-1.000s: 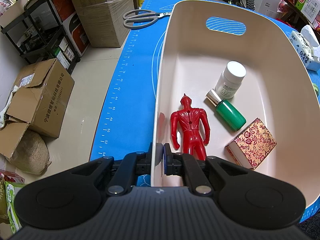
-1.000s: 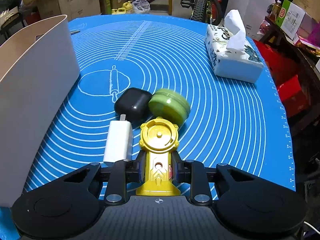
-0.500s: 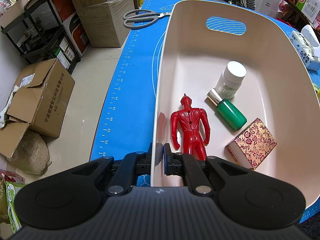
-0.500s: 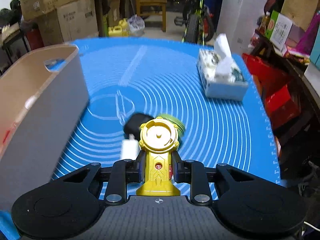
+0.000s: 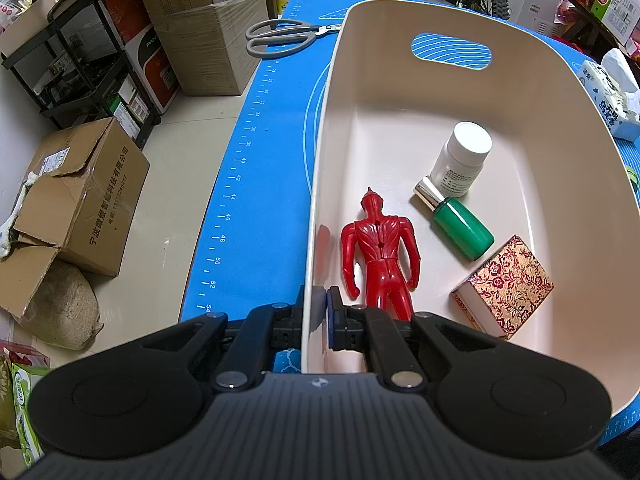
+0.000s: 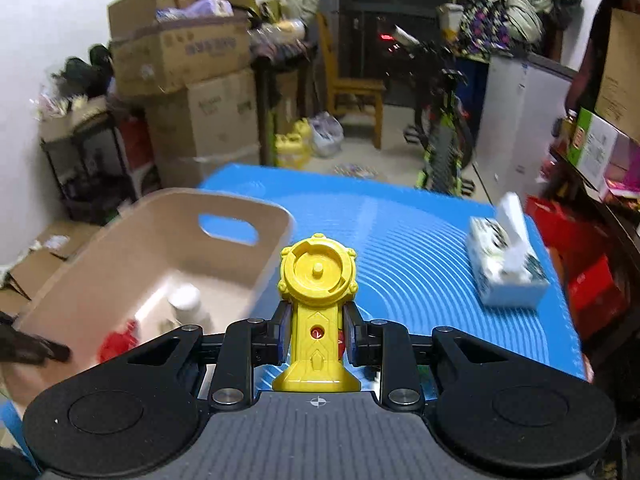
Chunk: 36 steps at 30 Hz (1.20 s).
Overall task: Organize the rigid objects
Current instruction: 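Carry the yellow toy into the bin with the right gripper and release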
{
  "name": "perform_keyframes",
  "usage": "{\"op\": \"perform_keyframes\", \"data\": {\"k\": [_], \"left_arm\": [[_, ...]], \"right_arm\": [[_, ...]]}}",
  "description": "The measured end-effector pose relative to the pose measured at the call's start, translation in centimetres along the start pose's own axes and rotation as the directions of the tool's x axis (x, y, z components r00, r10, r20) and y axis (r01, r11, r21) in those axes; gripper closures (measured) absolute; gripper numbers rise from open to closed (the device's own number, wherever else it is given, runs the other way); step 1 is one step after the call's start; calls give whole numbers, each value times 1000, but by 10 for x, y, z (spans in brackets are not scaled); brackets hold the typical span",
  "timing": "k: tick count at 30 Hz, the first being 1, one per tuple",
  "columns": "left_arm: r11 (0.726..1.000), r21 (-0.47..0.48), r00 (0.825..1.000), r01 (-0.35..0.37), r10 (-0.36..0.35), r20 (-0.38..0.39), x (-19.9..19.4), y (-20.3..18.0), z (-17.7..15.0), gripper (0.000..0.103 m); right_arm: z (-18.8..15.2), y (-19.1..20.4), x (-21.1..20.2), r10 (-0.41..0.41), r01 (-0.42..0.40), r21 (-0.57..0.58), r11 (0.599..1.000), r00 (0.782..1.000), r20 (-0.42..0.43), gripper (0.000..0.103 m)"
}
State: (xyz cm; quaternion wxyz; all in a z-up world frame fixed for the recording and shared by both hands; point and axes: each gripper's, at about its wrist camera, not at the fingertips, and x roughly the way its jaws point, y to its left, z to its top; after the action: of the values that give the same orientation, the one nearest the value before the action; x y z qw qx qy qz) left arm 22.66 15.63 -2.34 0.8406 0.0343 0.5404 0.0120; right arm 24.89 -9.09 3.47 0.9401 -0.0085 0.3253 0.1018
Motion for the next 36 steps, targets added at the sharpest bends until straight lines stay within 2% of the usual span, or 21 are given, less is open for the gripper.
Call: {"op": "perform_keyframes", "data": {"k": [8,16,23,30,36], "left_arm": [[1000,2,1000,-1,1,1,0,-1,0,93],[1000,6,1000,-5,5,2,-1,-1,0,93],[1000,6,1000,-6,6,2,-1,-1,0,94],[1000,7,1000,-6,6,2,-1,-1,0,94],[1000,9,1000,-8,8,4,-1,-2,0,94]], "right_arm": [[19,43,2,63,-62,-11,998,997,53,68],[22,84,17,118,-117,-23,993,992,32,68],[13,113,41,158,-160,-25,987,986,-52,68],[-4,136,62,164,-177,-78,981,975,-147,68],[-13,141,75,161,-191,-89,977,948,-276,68]]}}
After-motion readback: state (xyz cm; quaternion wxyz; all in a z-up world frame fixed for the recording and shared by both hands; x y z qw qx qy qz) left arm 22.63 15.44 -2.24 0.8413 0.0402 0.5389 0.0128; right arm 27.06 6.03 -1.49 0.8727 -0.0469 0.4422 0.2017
